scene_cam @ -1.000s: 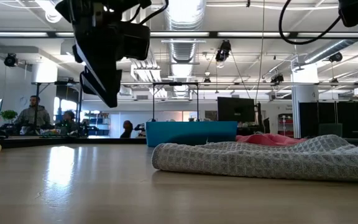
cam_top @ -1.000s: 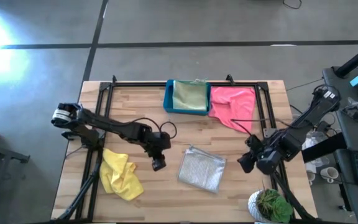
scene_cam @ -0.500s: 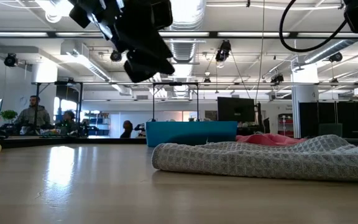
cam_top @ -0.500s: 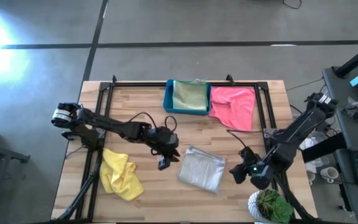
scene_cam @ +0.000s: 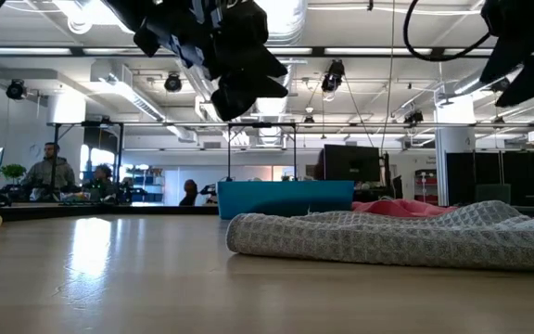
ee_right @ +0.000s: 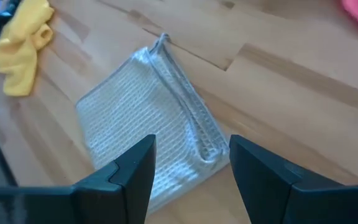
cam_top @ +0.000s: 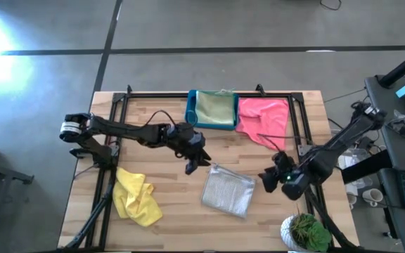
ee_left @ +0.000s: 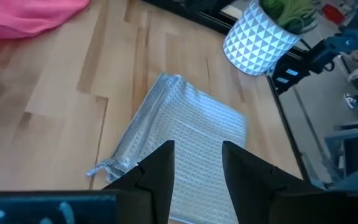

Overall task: Fold microfiber towels
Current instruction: Put the gray microfiber cloth into the blue bin

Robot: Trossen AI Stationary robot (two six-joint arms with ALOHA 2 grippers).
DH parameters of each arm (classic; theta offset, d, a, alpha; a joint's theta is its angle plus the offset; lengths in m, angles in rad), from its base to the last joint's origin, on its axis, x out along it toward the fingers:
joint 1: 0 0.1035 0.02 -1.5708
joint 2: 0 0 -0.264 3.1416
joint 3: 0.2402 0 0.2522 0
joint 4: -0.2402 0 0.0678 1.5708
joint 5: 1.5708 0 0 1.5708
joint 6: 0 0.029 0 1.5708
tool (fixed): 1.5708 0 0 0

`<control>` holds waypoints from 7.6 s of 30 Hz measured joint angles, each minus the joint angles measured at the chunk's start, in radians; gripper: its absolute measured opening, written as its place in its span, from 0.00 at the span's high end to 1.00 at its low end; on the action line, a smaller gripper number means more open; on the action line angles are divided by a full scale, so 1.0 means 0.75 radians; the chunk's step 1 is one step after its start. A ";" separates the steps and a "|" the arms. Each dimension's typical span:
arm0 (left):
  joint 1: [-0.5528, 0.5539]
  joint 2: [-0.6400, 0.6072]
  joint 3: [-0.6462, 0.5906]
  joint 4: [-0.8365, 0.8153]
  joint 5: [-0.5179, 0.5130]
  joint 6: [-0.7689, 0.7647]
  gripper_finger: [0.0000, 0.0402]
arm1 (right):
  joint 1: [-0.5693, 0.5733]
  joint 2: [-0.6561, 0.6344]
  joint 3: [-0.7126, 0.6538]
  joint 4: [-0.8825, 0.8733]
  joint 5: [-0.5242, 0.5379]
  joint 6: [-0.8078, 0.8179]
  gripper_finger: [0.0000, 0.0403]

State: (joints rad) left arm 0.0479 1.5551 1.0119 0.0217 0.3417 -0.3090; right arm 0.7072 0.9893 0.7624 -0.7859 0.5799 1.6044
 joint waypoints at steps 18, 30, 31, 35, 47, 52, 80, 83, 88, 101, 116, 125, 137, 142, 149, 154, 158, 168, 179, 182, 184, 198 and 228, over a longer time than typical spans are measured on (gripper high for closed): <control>-0.010 0.122 -0.006 -0.080 0.016 -0.212 0.70 | -0.001 -0.010 -0.181 0.234 -0.115 0.406 0.52; -0.014 0.256 -0.005 -0.053 0.014 -0.235 0.70 | -0.007 0.196 -0.292 0.464 -0.120 0.517 0.52; -0.014 0.270 -0.004 -0.041 0.014 -0.235 0.70 | -0.007 0.218 -0.295 0.468 -0.120 0.531 0.52; -0.016 0.319 0.003 -0.037 0.014 -0.244 0.70 | -0.007 0.304 -0.296 0.470 -0.121 0.631 0.52; -0.020 0.412 0.009 0.099 0.016 -0.278 0.70 | -0.008 0.496 -0.283 0.691 -0.129 0.637 0.52; -0.020 0.471 0.023 0.114 0.008 -0.279 0.70 | -0.010 0.551 -0.281 0.744 -0.124 0.653 0.52; -0.025 0.679 0.104 0.424 -0.029 -0.336 0.71 | -0.095 0.581 -0.286 0.940 -0.169 0.532 0.84; -0.029 0.679 0.104 0.434 -0.048 -0.330 0.71 | -0.096 0.581 -0.286 0.954 -0.167 0.496 0.94; -0.037 0.681 0.103 0.457 -0.053 -0.302 0.82 | -0.105 0.581 -0.286 0.962 -0.163 0.471 0.96; -0.040 0.679 0.103 0.466 -0.049 -0.384 0.85 | -0.140 0.580 -0.285 0.967 -0.232 0.359 0.97; -0.040 0.678 0.139 0.449 -0.073 -0.590 0.47 | -0.141 0.579 -0.284 0.969 -0.260 0.250 0.97; -0.052 0.690 0.136 0.453 -0.126 -0.558 0.47 | -0.179 0.578 -0.283 1.085 -0.261 0.156 0.97; -0.075 0.691 0.128 0.441 -0.197 -0.491 0.57 | -0.199 0.575 -0.283 1.188 -0.250 0.132 0.97; -0.079 0.693 0.126 0.436 -0.221 -0.479 0.74 | -0.214 0.575 -0.283 1.192 -0.250 0.132 0.97; -0.095 0.696 0.130 0.448 -0.220 -0.441 0.96 | -0.252 0.575 -0.283 1.192 -0.250 0.111 0.97; -0.094 0.696 0.128 0.454 -0.187 -0.438 0.99 | -0.254 0.575 -0.283 1.192 -0.251 0.097 0.97; -0.094 0.689 0.131 0.452 -0.163 -0.438 0.99 | -0.254 0.575 -0.266 1.188 -0.251 0.056 0.97; -0.095 0.570 0.126 0.364 -0.134 -0.343 1.00 | -0.254 0.575 -0.041 0.804 -0.252 -0.055 0.97; -0.093 0.409 0.122 0.218 -0.201 -0.234 1.00 | -0.310 0.575 0.252 0.354 -0.239 -0.167 0.97; -0.092 0.354 0.122 0.139 -0.266 -0.168 1.00 | -0.352 0.575 0.320 0.268 -0.236 -0.210 0.97; -0.090 0.314 0.122 0.117 -0.308 -0.134 1.00 | -0.387 0.575 0.361 0.232 -0.235 -0.245 0.97; 0.015 0.073 0.119 -0.138 -0.586 0.080 1.00 | -0.735 0.578 0.531 0.131 -0.213 -0.554 0.97; 0.596 0.088 0.148 0.028 -0.633 0.211 1.00 | -1.632 0.762 0.748 0.456 -0.576 -1.387 0.97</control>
State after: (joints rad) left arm 0.4948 1.6208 1.1226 0.0431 -0.1328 -0.1507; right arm -0.5167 1.5610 1.3237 -0.4438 0.1479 0.5639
